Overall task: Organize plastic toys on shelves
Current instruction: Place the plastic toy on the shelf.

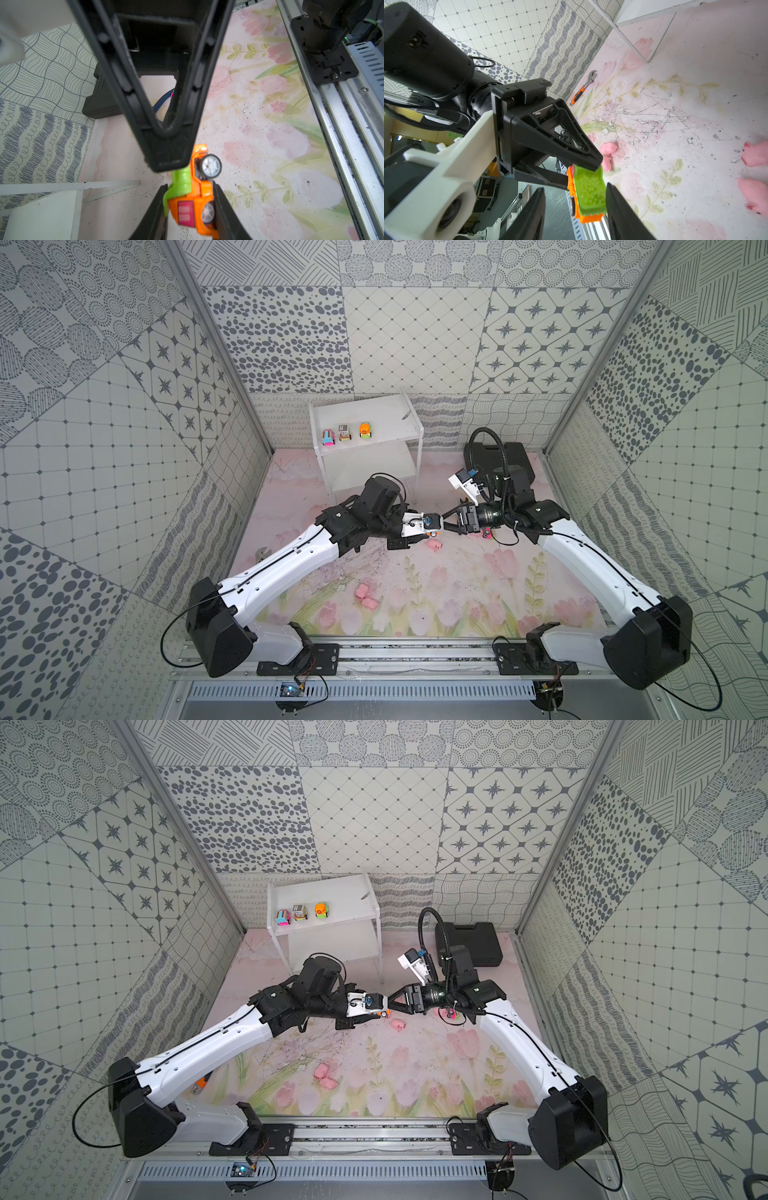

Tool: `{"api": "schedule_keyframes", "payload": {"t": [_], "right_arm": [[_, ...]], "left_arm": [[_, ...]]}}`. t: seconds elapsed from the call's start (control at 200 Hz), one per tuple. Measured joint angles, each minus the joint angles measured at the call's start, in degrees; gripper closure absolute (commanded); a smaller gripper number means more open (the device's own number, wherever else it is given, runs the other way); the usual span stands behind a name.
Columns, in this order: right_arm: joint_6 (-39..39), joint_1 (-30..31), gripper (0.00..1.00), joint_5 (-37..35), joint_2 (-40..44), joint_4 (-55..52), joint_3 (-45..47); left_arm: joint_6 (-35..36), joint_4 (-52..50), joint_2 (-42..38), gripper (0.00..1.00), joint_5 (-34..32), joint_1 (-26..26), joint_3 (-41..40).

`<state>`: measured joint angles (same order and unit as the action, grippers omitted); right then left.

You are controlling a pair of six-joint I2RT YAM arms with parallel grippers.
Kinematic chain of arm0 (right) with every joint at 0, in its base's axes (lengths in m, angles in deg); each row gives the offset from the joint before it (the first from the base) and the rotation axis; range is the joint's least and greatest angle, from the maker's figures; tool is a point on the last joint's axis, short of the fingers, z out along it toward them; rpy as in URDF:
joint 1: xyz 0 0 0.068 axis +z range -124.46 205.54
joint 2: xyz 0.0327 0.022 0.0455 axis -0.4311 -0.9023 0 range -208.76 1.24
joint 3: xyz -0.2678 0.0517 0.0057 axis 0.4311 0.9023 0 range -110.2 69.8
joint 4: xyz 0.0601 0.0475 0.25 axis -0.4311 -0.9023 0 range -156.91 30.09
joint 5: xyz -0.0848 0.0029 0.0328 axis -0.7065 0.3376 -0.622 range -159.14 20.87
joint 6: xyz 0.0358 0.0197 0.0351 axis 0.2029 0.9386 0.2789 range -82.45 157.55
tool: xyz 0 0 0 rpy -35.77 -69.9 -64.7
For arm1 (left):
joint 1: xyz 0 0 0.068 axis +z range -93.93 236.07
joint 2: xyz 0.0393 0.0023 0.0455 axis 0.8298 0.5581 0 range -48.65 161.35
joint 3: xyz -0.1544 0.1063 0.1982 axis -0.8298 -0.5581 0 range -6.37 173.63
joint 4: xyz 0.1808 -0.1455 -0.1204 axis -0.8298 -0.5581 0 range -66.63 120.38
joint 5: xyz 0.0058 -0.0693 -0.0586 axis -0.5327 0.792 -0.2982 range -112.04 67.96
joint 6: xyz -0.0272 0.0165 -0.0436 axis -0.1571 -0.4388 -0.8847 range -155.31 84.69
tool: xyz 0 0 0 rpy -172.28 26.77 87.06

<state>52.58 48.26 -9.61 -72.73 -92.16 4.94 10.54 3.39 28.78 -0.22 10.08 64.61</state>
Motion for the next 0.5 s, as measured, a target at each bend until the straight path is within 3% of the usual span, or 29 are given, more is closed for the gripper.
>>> {"api": "schedule_keyframes", "payload": {"t": [0.5], "right_arm": [[-1.73, 0.79, 0.45, -1.6, -0.94, -2.32, -0.17]], "left_arm": [[0.61, -0.66, 0.0, 0.77, 1.01, 0.0, 0.68]]}}
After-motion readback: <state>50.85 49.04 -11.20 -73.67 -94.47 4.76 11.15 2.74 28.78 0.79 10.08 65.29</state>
